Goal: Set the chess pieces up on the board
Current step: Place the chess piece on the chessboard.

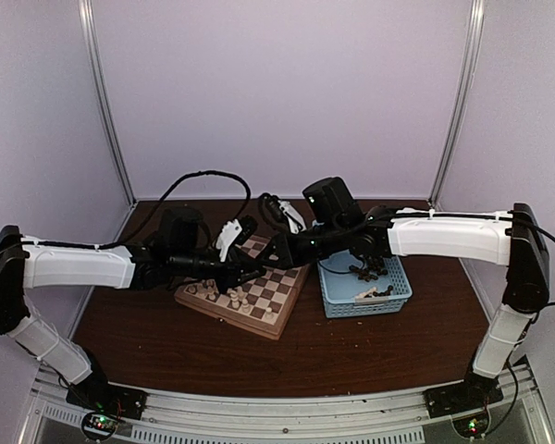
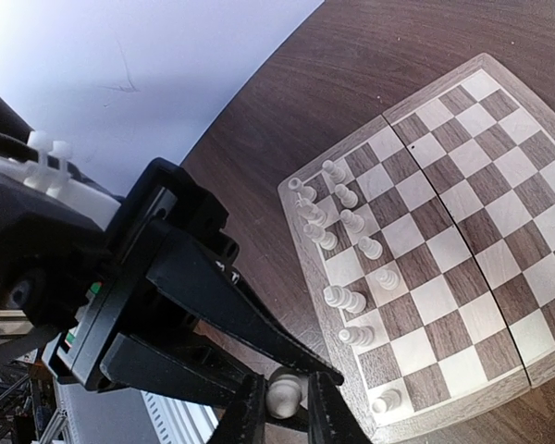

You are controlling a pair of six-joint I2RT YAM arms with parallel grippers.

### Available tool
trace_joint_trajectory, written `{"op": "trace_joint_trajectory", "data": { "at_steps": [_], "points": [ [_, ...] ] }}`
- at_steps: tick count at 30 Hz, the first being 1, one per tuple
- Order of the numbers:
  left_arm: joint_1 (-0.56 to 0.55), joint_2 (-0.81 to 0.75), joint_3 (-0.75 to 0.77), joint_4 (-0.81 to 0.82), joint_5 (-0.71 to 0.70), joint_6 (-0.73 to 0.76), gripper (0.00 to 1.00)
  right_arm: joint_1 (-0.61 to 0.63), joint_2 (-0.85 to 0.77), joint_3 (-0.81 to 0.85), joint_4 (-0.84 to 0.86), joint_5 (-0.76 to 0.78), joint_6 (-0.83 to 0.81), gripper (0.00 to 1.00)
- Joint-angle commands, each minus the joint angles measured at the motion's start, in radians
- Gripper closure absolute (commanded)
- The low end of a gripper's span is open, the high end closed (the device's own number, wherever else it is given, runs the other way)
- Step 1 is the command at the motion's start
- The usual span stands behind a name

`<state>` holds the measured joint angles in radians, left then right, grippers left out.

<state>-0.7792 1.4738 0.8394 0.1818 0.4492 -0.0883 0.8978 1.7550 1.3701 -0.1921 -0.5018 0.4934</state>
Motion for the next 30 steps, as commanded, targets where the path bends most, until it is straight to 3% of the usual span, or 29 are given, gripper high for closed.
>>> {"op": "trace_joint_trajectory", "data": {
  "at_steps": [1, 5, 12, 14, 18, 30],
  "points": [
    [-0.008, 0.003, 0.041, 0.061, 0.034, -0.002, 0.98, -0.003, 0.02, 0.027, -0.019, -0.003, -0.016, 0.86],
    [-0.008, 0.005, 0.045, 0.059, 0.029, -0.004, 0.88, -0.003, 0.006, 0.018, -0.021, 0.022, -0.02, 0.97],
    [-0.008, -0.004, 0.012, 0.091, 0.001, -0.034, 0.45, -0.012, -0.003, 0.03, -0.104, 0.108, -0.088, 0.98],
    [-0.007, -0.022, -0.012, 0.104, -0.031, -0.06, 0.39, -0.015, -0.003, 0.036, -0.149, 0.152, -0.127, 0.98],
    [0.016, -0.086, -0.061, 0.112, -0.108, -0.139, 0.34, -0.016, -0.001, 0.038, -0.198, 0.216, -0.208, 0.98],
    [0.139, -0.281, -0.068, -0.214, -0.409, -0.233, 0.36, 0.005, 0.089, 0.045, -0.121, 0.214, -0.271, 0.97]
  ]
}}
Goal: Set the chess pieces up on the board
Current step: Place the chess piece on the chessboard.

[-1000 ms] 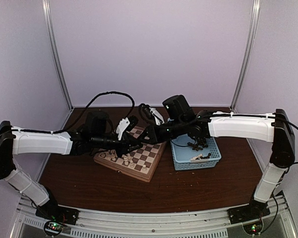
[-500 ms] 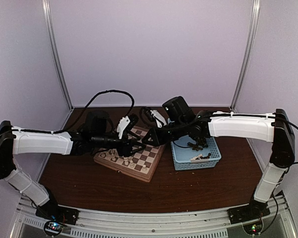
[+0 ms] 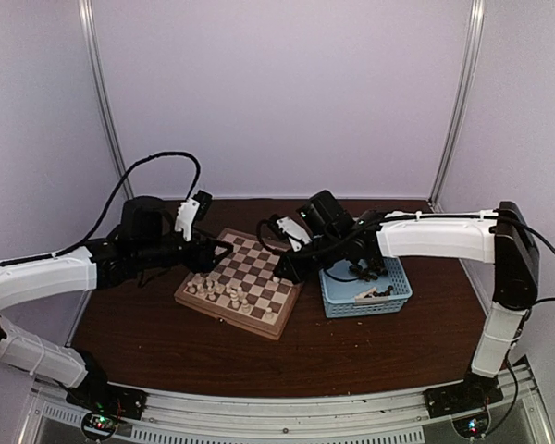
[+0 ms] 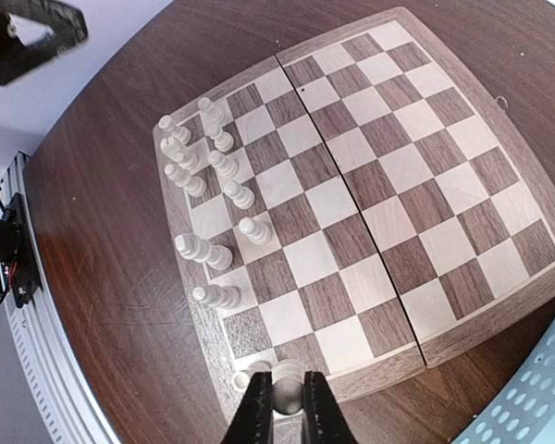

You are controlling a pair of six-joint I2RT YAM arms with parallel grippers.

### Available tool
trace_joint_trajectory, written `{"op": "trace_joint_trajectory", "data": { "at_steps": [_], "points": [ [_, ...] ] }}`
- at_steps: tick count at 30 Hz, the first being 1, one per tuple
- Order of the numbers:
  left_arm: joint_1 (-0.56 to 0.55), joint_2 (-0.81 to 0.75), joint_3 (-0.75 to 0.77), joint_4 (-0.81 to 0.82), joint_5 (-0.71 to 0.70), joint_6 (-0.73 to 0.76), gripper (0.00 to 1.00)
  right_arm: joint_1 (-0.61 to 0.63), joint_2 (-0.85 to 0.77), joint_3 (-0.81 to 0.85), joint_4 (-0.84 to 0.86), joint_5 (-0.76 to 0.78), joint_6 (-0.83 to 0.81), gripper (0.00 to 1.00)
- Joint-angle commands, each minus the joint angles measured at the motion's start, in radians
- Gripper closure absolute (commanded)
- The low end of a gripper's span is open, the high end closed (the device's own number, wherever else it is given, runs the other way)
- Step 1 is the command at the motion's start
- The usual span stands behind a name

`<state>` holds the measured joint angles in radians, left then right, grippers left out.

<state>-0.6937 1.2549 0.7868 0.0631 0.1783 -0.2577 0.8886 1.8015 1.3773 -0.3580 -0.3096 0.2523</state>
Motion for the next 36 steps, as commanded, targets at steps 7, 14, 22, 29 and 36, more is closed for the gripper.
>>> {"op": "trace_joint_trajectory", "data": {
  "at_steps": [7, 14, 22, 29, 36],
  "points": [
    [0.134, -0.118, 0.003, -0.24, -0.262, -0.181, 0.3, 0.046, 0.127, 0.108, 0.053, 0.055, -0.079, 0.97],
    [0.137, -0.135, 0.021, -0.306, -0.318, -0.18, 0.28, 0.075, 0.2, 0.161, 0.045, 0.071, -0.117, 0.97],
    [0.137, -0.16, 0.005, -0.302, -0.329, -0.164, 0.28, 0.102, 0.268, 0.19, 0.049, 0.087, -0.13, 0.96],
    [0.137, -0.161, 0.005, -0.31, -0.33, -0.154, 0.28, 0.115, 0.316, 0.217, 0.05, 0.11, -0.13, 0.96],
    [0.137, -0.164, 0.004, -0.321, -0.341, -0.146, 0.28, 0.122, 0.339, 0.227, 0.053, 0.157, -0.134, 0.95]
  ]
}}
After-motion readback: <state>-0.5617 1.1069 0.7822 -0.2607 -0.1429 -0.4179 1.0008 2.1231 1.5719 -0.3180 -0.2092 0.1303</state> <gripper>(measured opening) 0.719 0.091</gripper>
